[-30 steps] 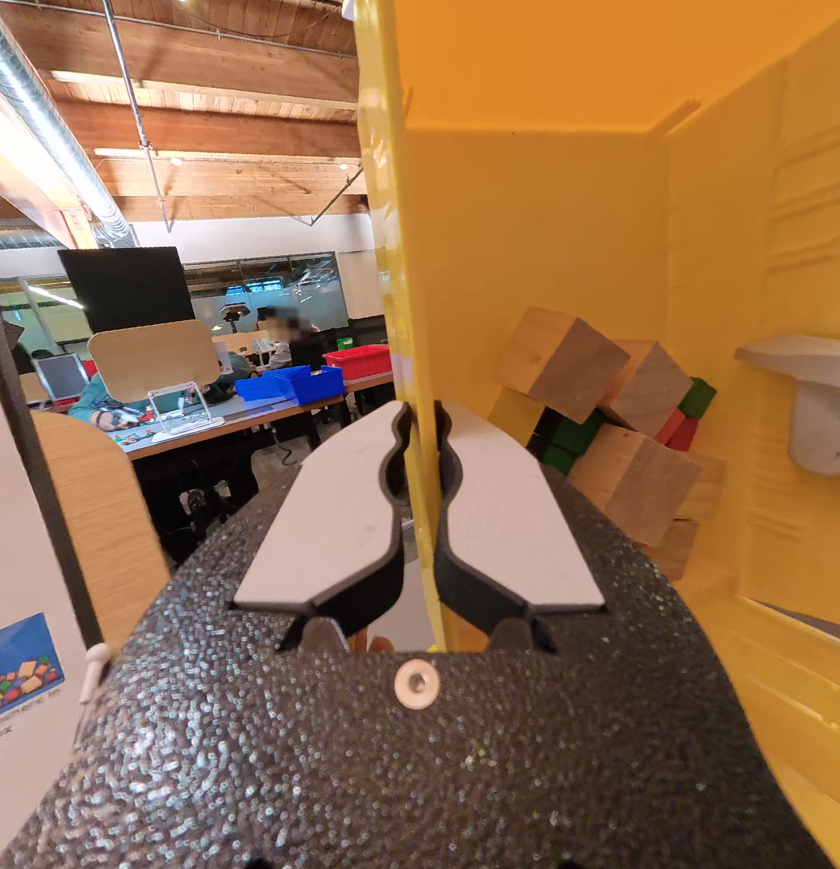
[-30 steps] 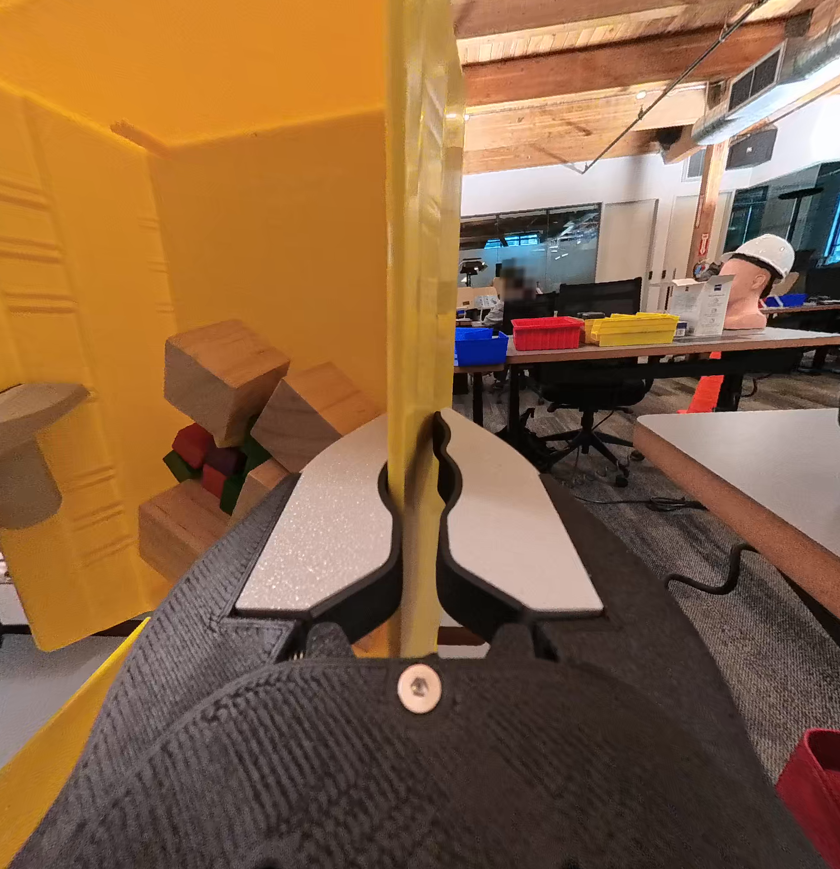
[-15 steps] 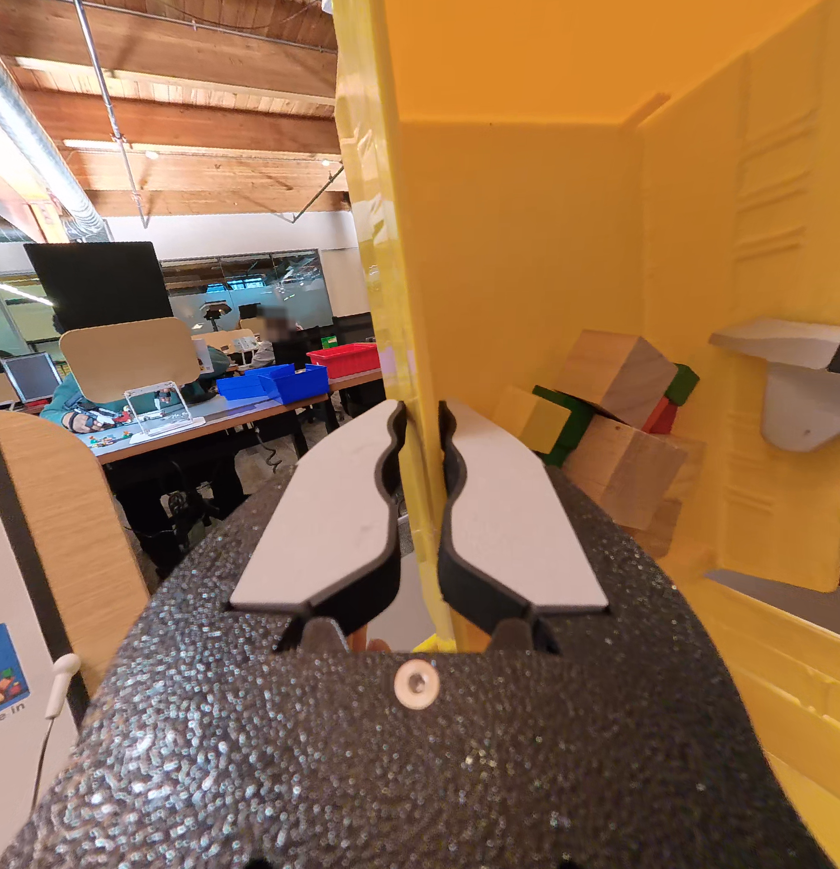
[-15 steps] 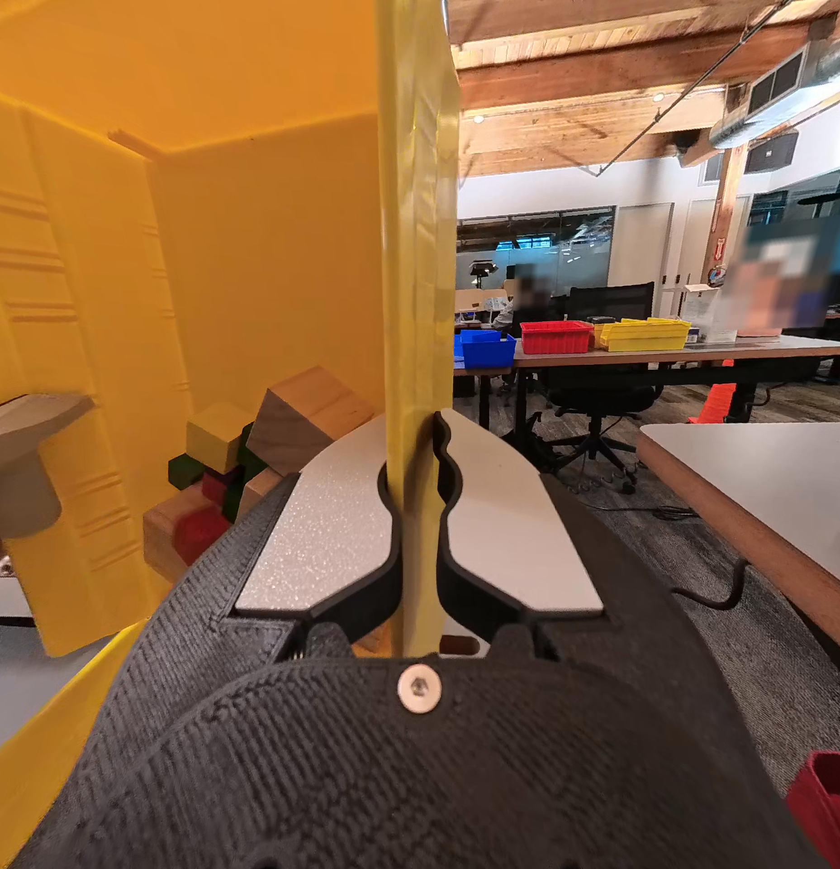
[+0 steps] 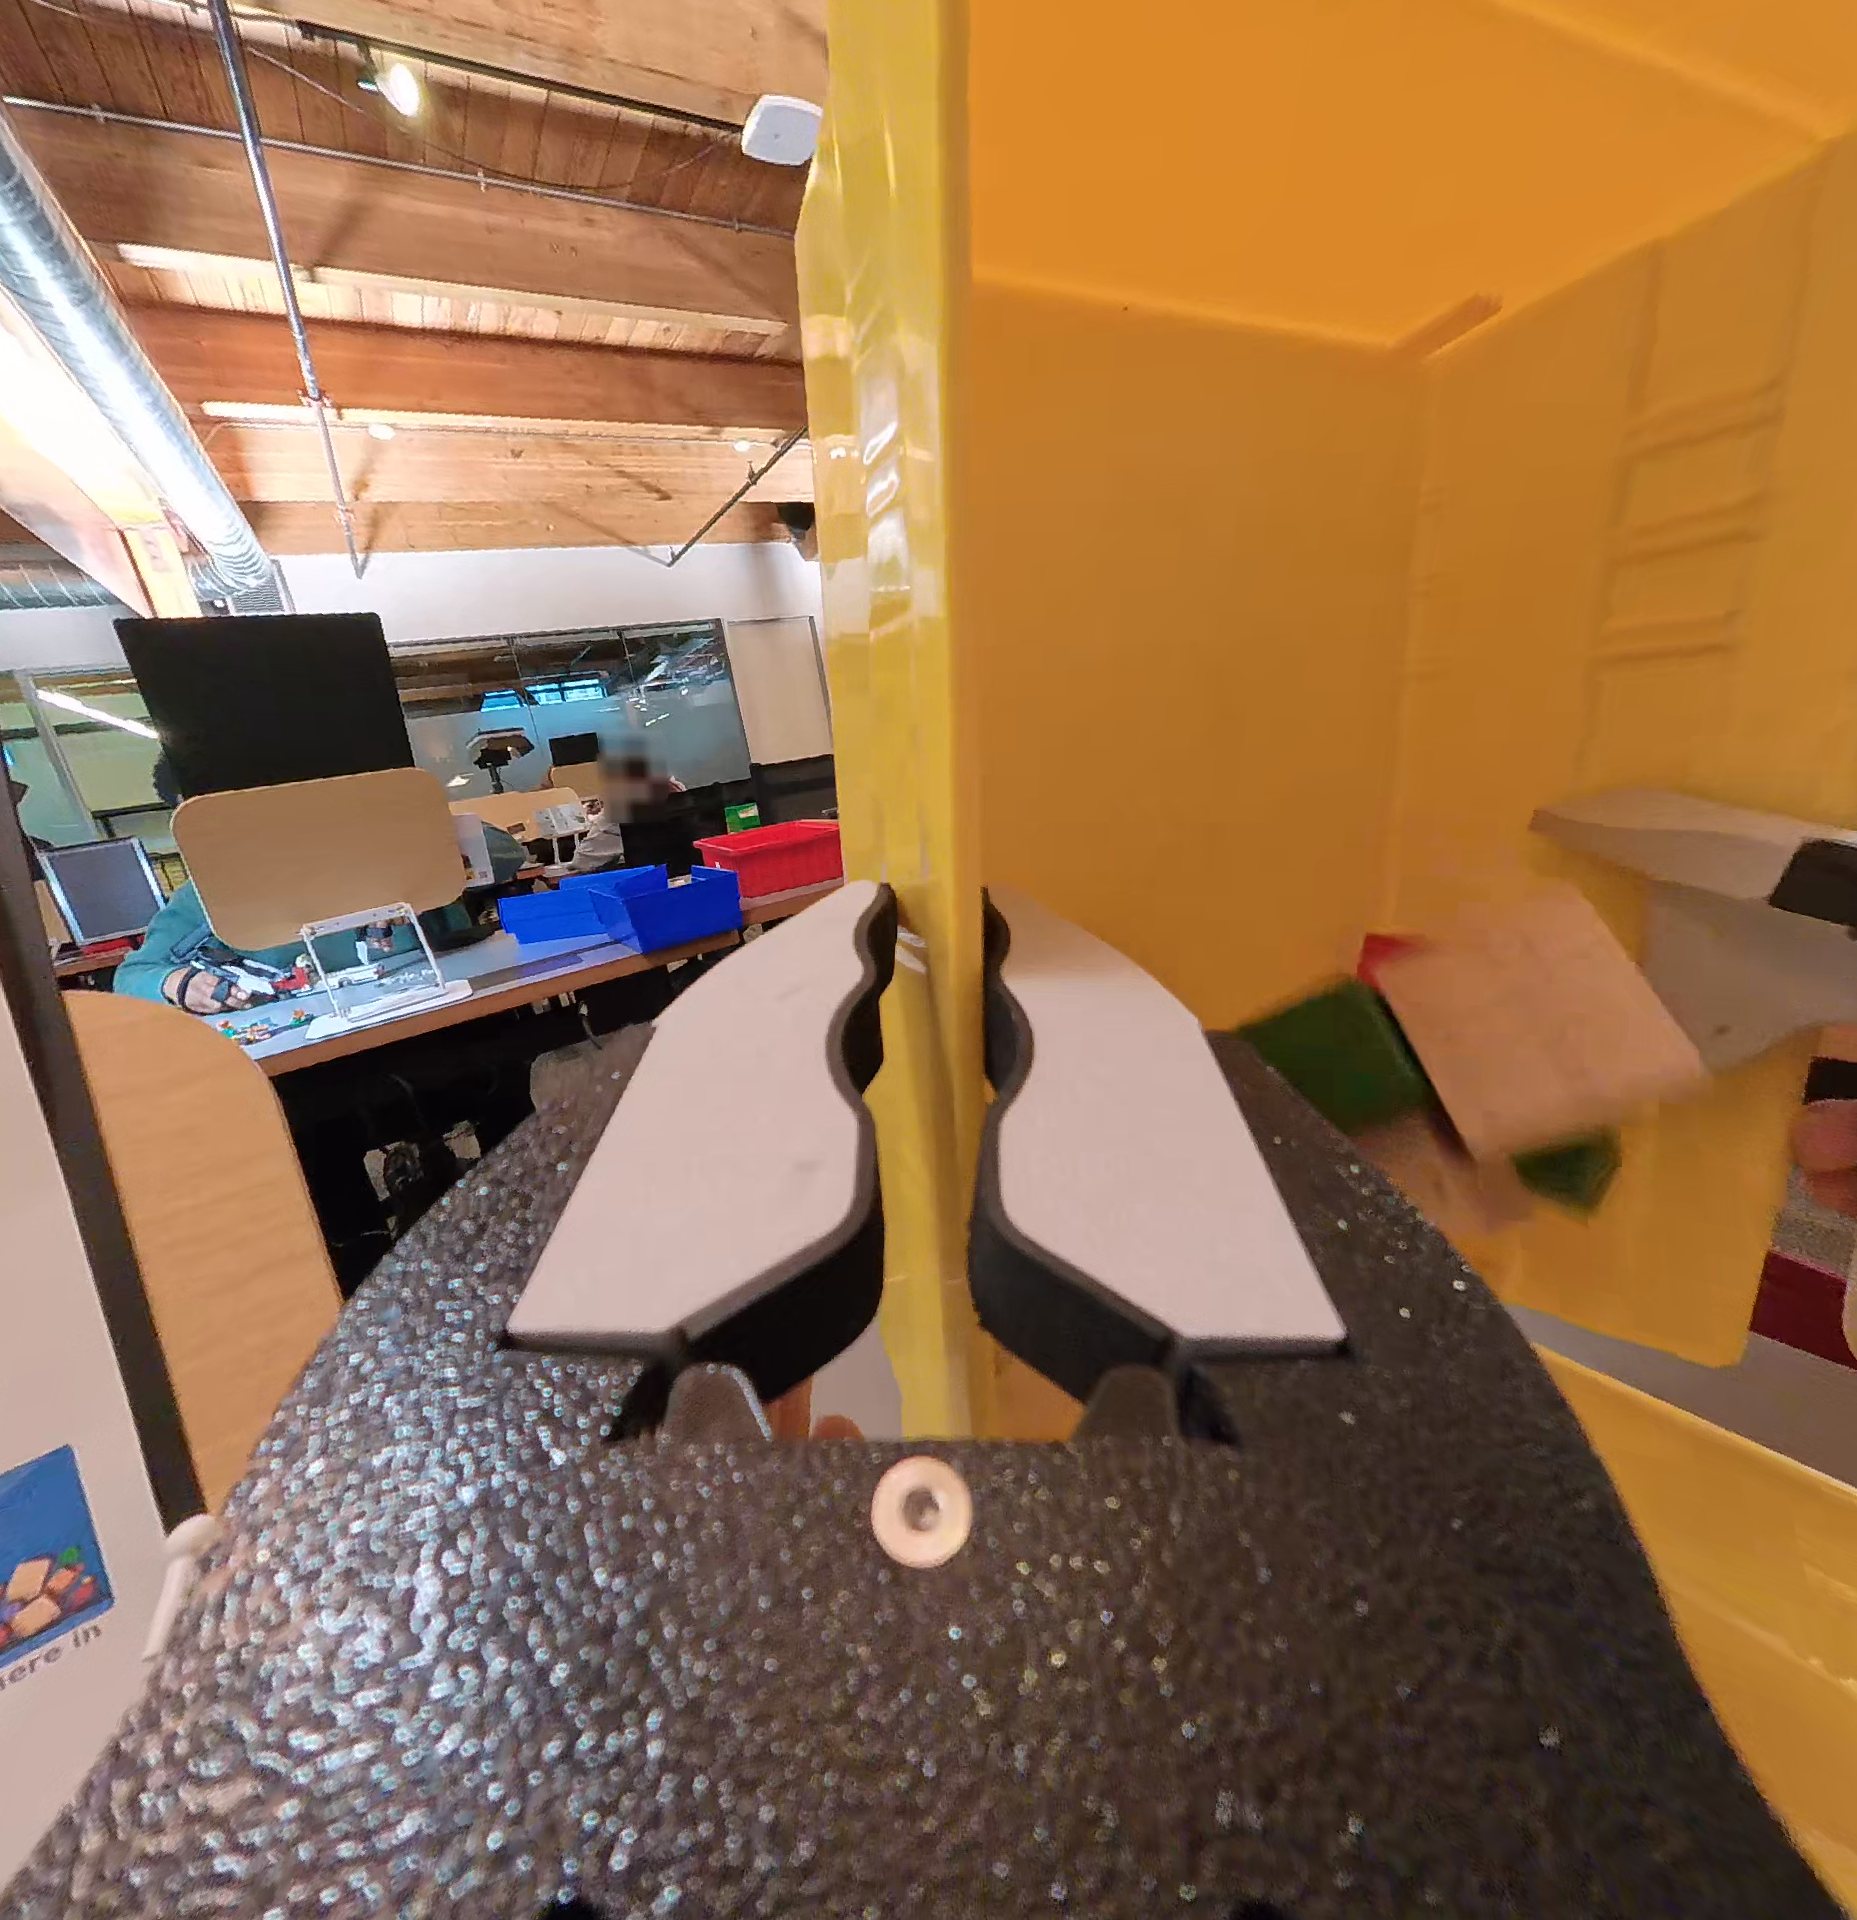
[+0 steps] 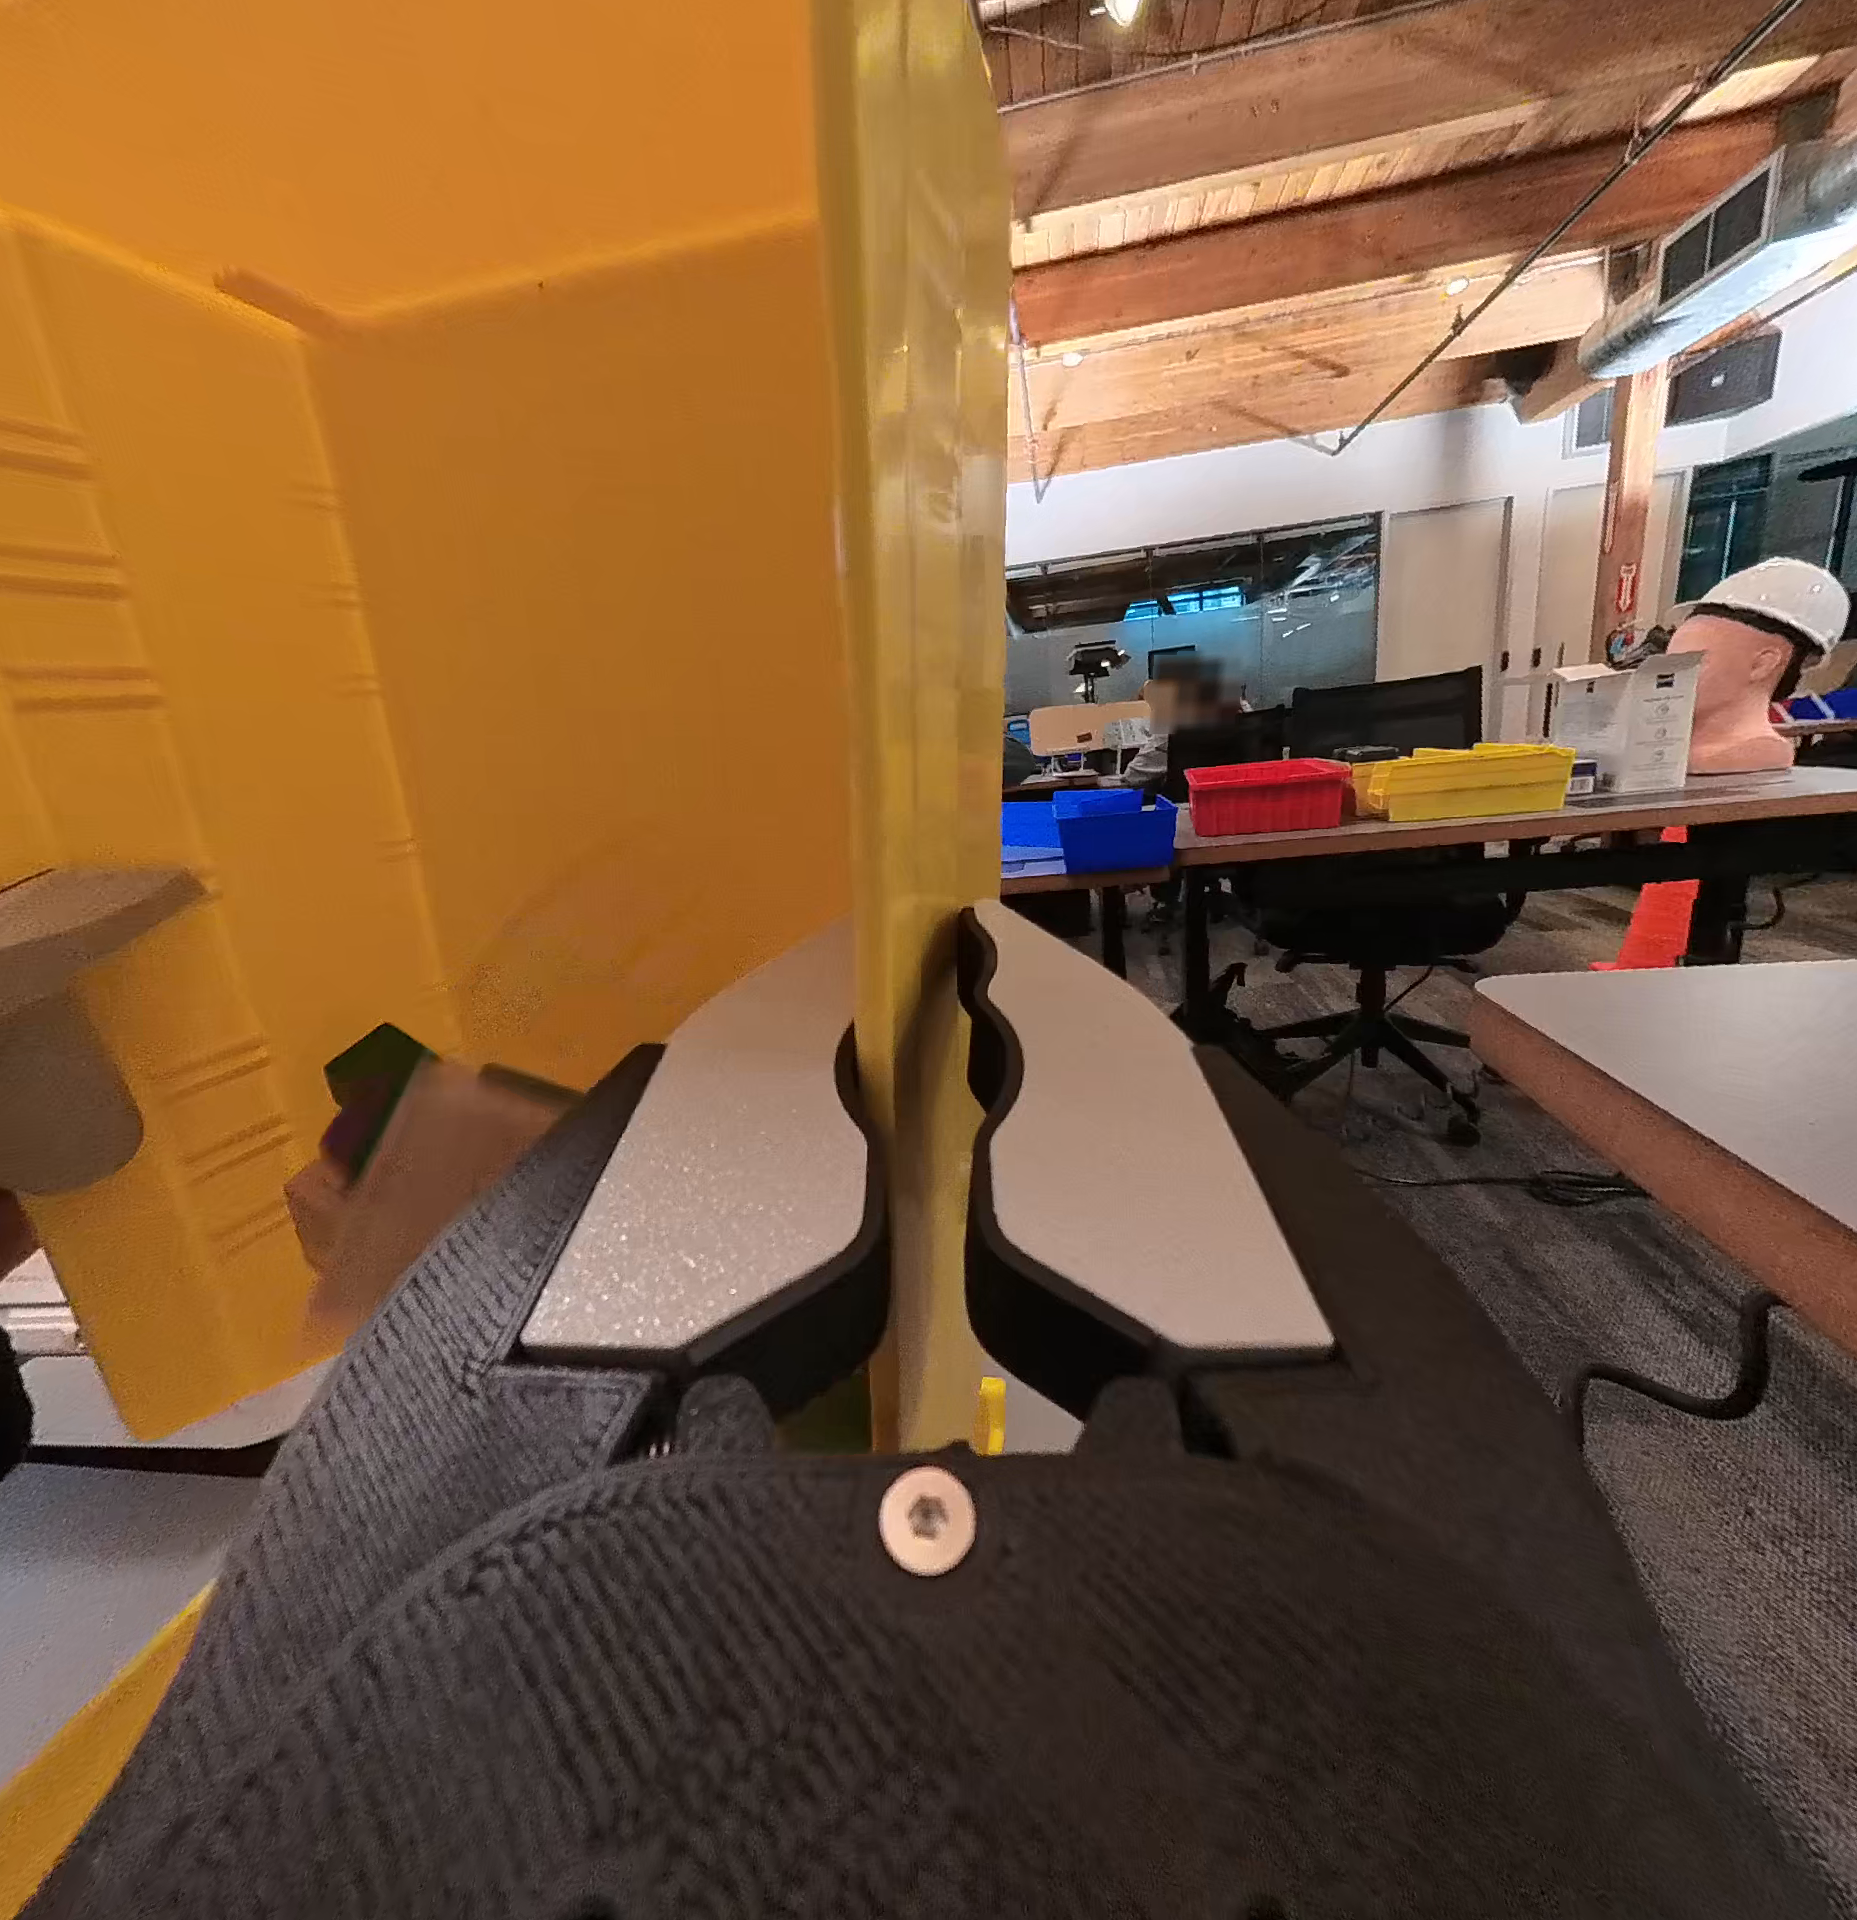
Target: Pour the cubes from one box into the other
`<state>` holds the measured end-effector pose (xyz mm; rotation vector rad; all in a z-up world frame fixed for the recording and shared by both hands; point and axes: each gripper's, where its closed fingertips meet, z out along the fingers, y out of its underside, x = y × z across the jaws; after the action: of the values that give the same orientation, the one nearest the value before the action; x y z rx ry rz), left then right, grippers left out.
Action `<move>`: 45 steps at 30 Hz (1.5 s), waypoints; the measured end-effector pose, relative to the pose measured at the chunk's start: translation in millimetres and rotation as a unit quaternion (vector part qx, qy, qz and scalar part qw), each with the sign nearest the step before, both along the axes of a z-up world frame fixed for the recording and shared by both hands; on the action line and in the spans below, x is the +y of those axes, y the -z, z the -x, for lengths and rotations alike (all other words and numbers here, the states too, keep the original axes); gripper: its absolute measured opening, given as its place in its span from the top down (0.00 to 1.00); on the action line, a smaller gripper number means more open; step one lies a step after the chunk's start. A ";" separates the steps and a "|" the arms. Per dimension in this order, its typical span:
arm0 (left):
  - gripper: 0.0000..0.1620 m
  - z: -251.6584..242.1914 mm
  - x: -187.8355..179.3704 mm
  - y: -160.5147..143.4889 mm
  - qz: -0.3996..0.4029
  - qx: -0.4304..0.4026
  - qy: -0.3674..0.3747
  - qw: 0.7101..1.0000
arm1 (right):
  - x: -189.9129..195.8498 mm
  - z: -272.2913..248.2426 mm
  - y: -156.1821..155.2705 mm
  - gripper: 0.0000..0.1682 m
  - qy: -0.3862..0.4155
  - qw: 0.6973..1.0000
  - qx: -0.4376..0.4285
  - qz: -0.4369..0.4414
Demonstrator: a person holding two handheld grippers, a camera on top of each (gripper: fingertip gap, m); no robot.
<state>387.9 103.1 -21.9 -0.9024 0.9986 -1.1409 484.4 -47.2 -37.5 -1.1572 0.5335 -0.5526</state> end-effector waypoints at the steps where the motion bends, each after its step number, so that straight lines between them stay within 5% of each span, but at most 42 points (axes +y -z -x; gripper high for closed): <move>1: 0.92 -0.3 0.4 0.5 0.000 0.000 0.001 1.000 | 0.0 -0.1 0.3 0.94 0.000 1.000 0.000 0.000; 45: 0.90 39.2 -8.3 -36.4 -0.029 -0.093 0.028 0.995 | -2.2 34.4 -45.4 0.92 -0.042 0.993 -0.092 -0.055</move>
<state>348.7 94.8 14.5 -0.7113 0.9042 -1.2135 449.9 -49.4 7.9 -1.0075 0.3507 -0.5434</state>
